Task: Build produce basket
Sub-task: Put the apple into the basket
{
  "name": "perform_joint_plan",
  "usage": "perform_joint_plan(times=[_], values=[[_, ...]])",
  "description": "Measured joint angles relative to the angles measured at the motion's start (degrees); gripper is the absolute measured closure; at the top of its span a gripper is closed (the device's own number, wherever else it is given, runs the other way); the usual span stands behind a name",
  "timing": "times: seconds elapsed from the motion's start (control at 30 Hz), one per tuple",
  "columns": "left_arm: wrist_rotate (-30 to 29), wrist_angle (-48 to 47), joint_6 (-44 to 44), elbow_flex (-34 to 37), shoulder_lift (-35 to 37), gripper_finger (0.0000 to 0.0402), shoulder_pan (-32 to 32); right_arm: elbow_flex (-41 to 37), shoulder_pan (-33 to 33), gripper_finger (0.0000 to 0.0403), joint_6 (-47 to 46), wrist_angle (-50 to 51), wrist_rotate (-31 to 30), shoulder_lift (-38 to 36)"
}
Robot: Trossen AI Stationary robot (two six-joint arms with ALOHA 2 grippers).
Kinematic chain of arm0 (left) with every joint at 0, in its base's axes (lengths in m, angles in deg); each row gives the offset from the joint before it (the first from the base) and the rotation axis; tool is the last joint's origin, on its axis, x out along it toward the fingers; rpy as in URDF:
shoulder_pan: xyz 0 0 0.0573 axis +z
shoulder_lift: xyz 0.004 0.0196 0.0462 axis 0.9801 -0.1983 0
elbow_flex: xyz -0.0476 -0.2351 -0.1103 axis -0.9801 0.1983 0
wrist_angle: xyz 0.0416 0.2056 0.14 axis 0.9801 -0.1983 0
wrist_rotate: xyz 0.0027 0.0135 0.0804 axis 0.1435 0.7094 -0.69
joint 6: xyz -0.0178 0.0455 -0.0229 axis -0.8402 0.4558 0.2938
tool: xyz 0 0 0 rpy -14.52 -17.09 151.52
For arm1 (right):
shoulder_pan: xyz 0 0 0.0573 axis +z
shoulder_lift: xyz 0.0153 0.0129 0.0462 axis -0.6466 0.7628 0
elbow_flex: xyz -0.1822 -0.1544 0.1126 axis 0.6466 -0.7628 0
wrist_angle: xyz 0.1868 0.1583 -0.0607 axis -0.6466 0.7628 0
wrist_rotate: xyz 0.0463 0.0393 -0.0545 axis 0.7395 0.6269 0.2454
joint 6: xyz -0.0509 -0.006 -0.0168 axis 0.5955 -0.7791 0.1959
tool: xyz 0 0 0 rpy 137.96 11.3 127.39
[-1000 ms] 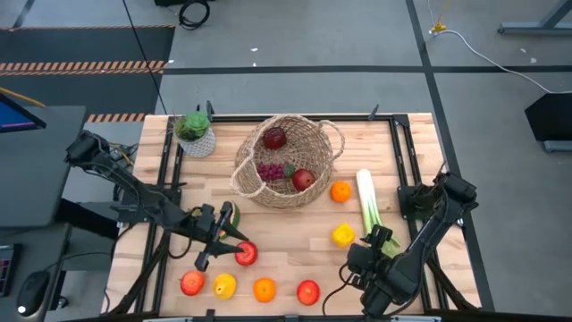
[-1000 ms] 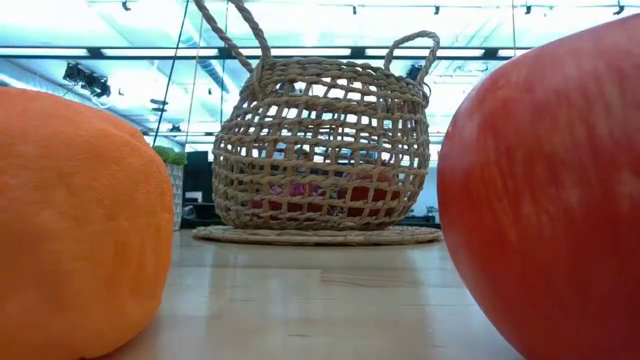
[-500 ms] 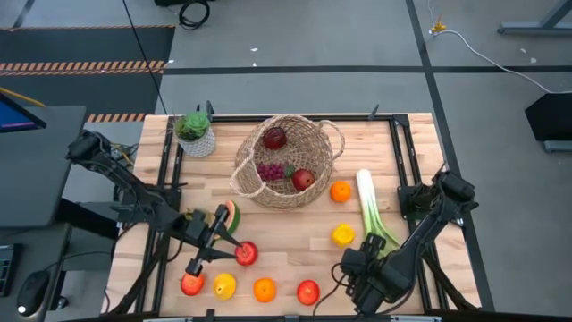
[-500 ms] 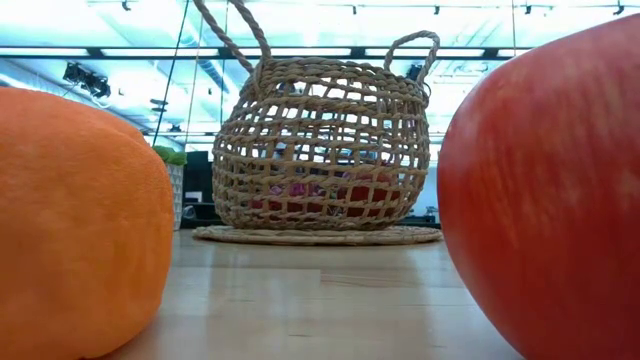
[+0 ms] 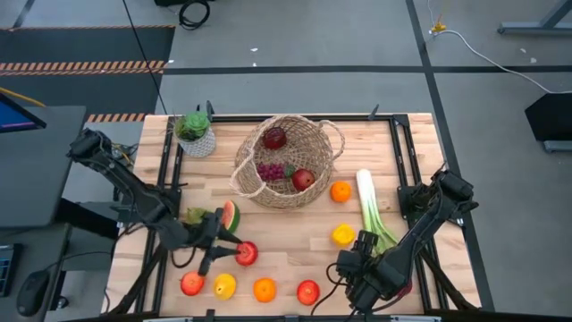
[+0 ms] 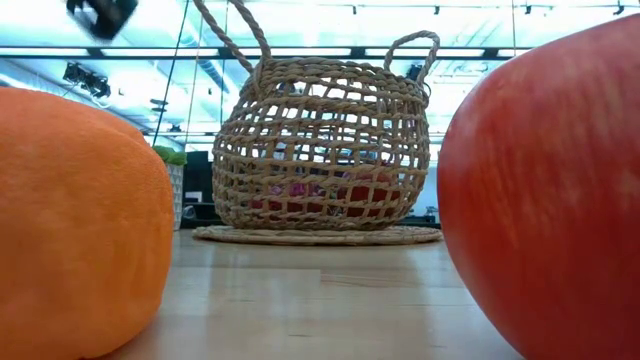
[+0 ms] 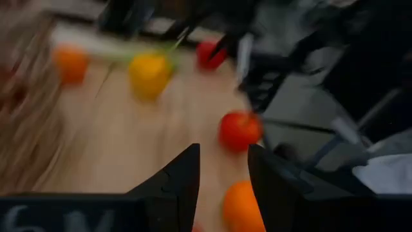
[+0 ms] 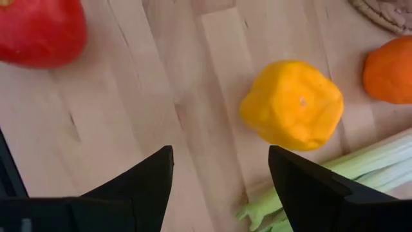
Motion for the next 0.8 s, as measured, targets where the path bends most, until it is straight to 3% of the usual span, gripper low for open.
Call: perform_joint_plan(times=[0.1, 0.27, 0.53, 0.8], values=[[-0.2, -5.4, -4.2, 0.0, -0.1, 0.0264, 0.8, 0.0, 0.9, 0.0144, -1.4, 0.0, 0.2, 0.0], [0.8, -7.7, -2.3, 0.3, -2.0, 0.0264, 1.7, 0.0, 2.8, 0.0144, -1.6, -0.2, 0.5, 0.0], [1.2, -3.6, -7.3, 0.4, -11.4, 0.0264, 1.6, 0.0, 2.7, 0.0144, 2.5, 0.1, 0.5, 0.1], [2.3, -0.5, -8.7, 0.4, -14.9, 0.0265, 0.3, 0.0, 2.4, 0.0144, 3.6, 0.1, 0.1, 0.1]])
